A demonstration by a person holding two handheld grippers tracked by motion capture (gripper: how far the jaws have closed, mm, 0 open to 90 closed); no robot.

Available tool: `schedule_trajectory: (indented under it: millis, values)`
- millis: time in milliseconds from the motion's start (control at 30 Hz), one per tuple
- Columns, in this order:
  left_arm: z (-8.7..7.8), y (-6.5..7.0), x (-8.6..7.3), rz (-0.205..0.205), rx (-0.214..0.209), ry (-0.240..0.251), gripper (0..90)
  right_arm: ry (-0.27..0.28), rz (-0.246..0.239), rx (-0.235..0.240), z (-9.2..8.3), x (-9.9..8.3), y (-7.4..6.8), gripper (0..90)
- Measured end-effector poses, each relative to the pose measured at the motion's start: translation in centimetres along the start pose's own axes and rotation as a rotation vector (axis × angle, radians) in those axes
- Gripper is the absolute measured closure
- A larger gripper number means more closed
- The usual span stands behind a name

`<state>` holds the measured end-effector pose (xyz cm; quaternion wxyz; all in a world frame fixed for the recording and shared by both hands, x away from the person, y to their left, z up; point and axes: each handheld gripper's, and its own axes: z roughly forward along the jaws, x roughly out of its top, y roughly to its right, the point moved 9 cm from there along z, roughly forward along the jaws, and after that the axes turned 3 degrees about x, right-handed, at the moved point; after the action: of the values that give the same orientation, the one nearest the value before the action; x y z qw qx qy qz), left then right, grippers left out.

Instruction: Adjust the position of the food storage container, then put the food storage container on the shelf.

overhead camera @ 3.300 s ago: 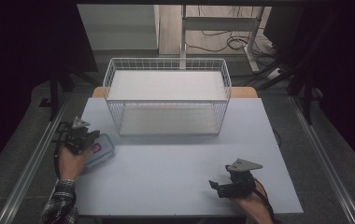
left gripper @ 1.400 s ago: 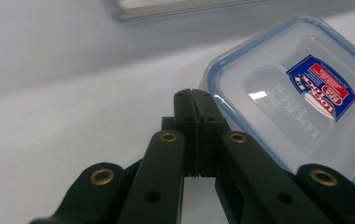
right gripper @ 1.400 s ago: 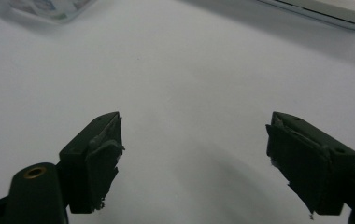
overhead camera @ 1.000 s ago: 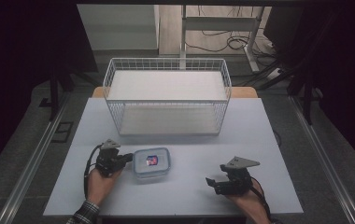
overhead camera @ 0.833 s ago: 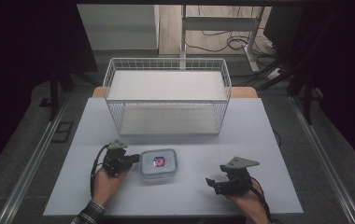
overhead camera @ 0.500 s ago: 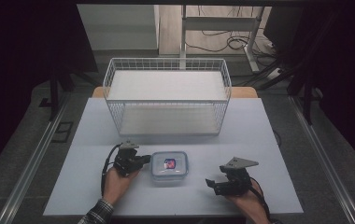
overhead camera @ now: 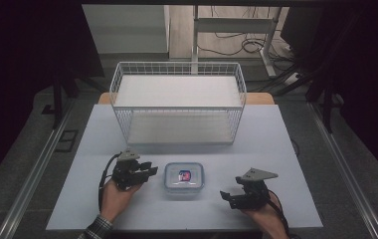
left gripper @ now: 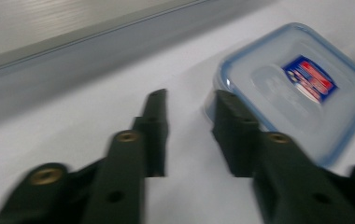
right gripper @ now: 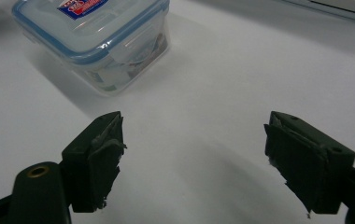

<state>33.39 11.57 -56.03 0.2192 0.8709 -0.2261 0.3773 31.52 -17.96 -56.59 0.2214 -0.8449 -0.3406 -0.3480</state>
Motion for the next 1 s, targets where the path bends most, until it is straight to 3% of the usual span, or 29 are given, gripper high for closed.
schedule_trajectory:
  millis: [100,233,333,433,600,767,833,933,1000]
  values:
    - [-1.1,0.3,-0.4,0.005,-0.011,0.013,50.8,0.005,-0.001,0.001,0.0,0.0,0.0,17.2]
    - [-2.1,0.4,-1.1,0.013,0.004,0.024,37.0,0.023,-0.005,-0.001,0.0,0.2,0.1,14.2]
    - [-2.8,0.5,-2.1,0.022,-0.003,0.044,20.7,0.038,-0.004,0.004,-0.1,0.2,0.2,11.0]
    - [-3.2,0.6,-3.2,0.021,0.012,0.028,8.1,0.043,-0.002,0.007,-0.1,0.2,0.2,9.3]
    - [-3.3,0.6,-4.8,0.058,0.022,-0.001,3.7,0.038,-0.015,0.017,0.1,0.1,0.0,6.9]
    - [-3.1,0.2,-4.8,0.054,-0.009,0.024,3.5,0.038,-0.011,0.024,0.3,0.0,0.1,5.2]
    - [-2.8,0.4,-5.1,0.053,-0.035,0.004,2.1,0.043,0.000,0.040,0.4,0.1,-0.1,5.0]
    - [-2.2,0.5,-5.3,0.105,0.001,-0.022,0.8,0.031,-0.023,0.047,0.7,0.2,-0.6,5.0]
    - [-2.1,0.9,-5.0,0.113,-0.008,-0.021,0.0,0.024,-0.033,0.057,0.8,0.4,-0.8,5.3]
